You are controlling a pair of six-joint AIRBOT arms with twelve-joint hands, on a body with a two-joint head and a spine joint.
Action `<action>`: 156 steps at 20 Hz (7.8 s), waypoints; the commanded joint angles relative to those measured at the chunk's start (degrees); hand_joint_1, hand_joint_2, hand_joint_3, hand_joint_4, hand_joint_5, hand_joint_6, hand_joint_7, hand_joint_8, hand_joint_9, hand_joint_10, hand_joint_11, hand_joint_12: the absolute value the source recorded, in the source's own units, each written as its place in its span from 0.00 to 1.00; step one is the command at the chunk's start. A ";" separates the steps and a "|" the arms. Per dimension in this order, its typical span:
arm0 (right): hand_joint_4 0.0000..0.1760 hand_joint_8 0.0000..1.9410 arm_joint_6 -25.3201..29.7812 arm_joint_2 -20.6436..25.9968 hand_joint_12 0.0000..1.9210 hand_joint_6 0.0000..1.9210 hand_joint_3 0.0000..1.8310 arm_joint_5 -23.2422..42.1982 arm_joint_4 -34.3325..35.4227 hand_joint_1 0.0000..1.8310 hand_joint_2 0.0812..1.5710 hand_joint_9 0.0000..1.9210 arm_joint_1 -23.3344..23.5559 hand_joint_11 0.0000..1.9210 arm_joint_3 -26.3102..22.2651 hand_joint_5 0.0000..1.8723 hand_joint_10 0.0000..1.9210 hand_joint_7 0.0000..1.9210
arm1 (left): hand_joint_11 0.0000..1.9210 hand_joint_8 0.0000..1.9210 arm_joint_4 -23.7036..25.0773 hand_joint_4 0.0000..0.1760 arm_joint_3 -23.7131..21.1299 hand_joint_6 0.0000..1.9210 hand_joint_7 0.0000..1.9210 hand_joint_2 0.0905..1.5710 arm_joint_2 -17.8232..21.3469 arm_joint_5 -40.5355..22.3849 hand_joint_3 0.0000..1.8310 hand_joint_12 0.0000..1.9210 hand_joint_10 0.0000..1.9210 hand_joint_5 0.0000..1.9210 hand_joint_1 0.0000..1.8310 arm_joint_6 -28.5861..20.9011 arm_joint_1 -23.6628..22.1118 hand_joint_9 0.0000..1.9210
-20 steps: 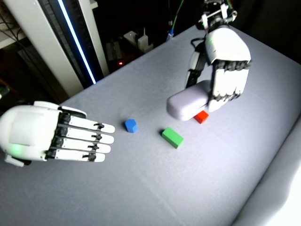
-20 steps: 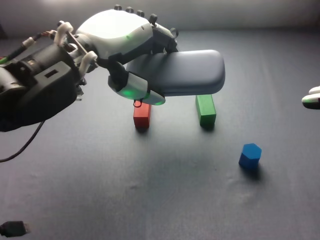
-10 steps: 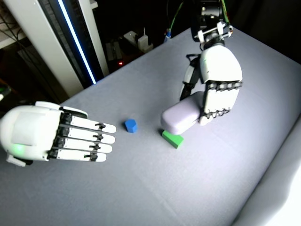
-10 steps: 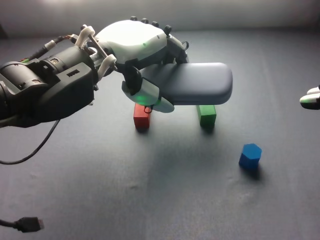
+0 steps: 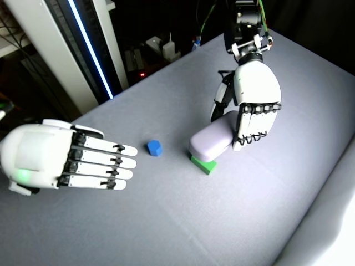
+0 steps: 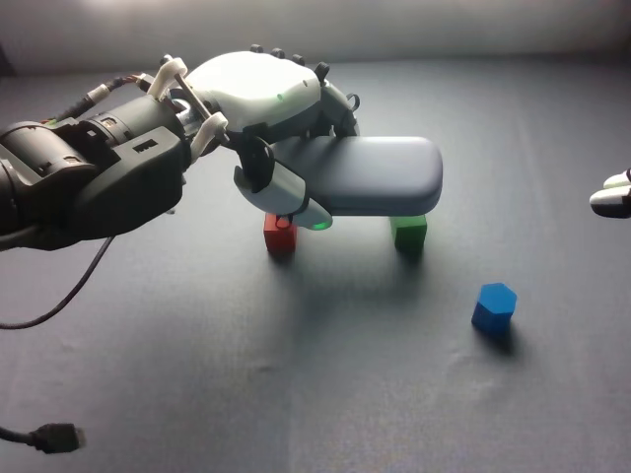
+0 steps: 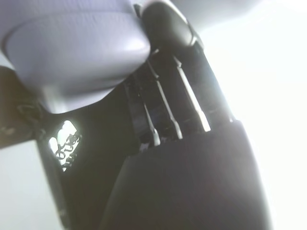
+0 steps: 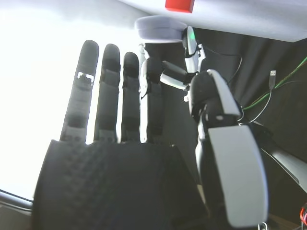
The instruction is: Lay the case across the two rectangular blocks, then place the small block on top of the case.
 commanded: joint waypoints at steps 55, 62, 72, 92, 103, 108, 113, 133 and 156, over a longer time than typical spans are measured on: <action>0.08 0.00 7.53 -8.60 0.55 0.00 0.00 -10.92 -19.49 0.51 0.62 0.26 17.08 0.08 6.15 0.29 0.00 0.26 | 0.01 0.00 -11.26 0.00 -27.39 0.00 0.22 0.54 25.04 -54.62 0.00 0.58 0.00 0.21 0.46 4.57 21.89 0.22; 0.00 0.00 8.80 -12.64 0.53 0.00 0.00 -16.19 -24.29 0.55 0.64 0.27 20.02 0.08 8.56 0.29 0.00 0.26 | 0.02 0.00 -12.19 0.00 -27.54 0.00 0.22 0.54 24.87 -56.48 0.00 0.57 0.00 0.22 0.47 3.02 23.51 0.23; 0.00 0.00 8.80 -17.15 0.53 0.00 0.00 -23.09 -27.20 0.62 0.62 0.34 22.78 0.12 12.39 0.34 0.00 0.33 | 0.07 0.00 -12.32 0.00 -27.51 0.00 0.24 0.53 24.34 -55.73 0.00 0.52 0.00 0.23 0.43 2.09 24.37 0.24; 0.00 0.54 8.80 -19.81 0.82 0.52 0.00 -26.49 -27.55 0.68 0.70 0.48 23.58 0.35 14.52 0.48 0.53 0.54 | 0.02 0.00 -12.45 0.00 -26.86 0.00 0.22 0.55 23.59 -54.93 0.00 0.56 0.00 0.22 0.44 0.61 24.48 0.23; 0.00 0.58 8.80 -18.70 0.82 0.49 0.00 -25.02 -26.02 0.67 0.71 0.47 24.37 0.40 14.07 0.50 0.53 0.51 | 0.00 0.00 -12.70 0.00 -26.95 0.00 0.20 0.55 23.56 -55.12 0.00 0.56 0.00 0.21 0.42 0.16 24.87 0.21; 0.00 0.68 8.80 -18.59 0.79 0.60 0.00 -25.35 -26.04 0.65 0.75 0.38 24.34 0.23 13.95 0.41 0.46 0.45 | 0.00 0.00 -12.75 0.00 -26.97 0.00 0.20 0.55 23.56 -55.28 0.00 0.57 0.00 0.21 0.44 -0.22 25.18 0.21; 0.00 0.47 8.80 -18.01 0.77 0.33 0.00 -25.40 -26.03 0.61 0.70 0.37 24.34 0.20 13.69 0.36 0.43 0.36 | 0.00 0.00 -12.85 0.00 -26.97 0.00 0.21 0.55 23.56 -55.47 0.00 0.57 0.00 0.21 0.44 -0.39 25.32 0.22; 0.00 0.25 8.80 -17.39 0.78 0.00 0.00 -25.41 -29.31 0.68 0.62 0.36 24.26 0.32 11.88 0.47 0.58 0.41 | 0.01 0.00 -12.95 0.00 -26.63 0.00 0.21 0.55 23.27 -55.44 0.00 0.55 0.00 0.22 0.45 -0.93 25.49 0.23; 0.00 0.33 8.80 -18.19 0.68 0.00 0.00 -25.29 -30.92 0.66 0.62 0.32 24.34 0.28 11.16 0.44 0.53 0.30 | 0.00 0.00 -13.05 0.00 -26.44 0.00 0.21 0.56 22.95 -55.37 0.00 0.55 0.00 0.21 0.42 -1.52 25.48 0.23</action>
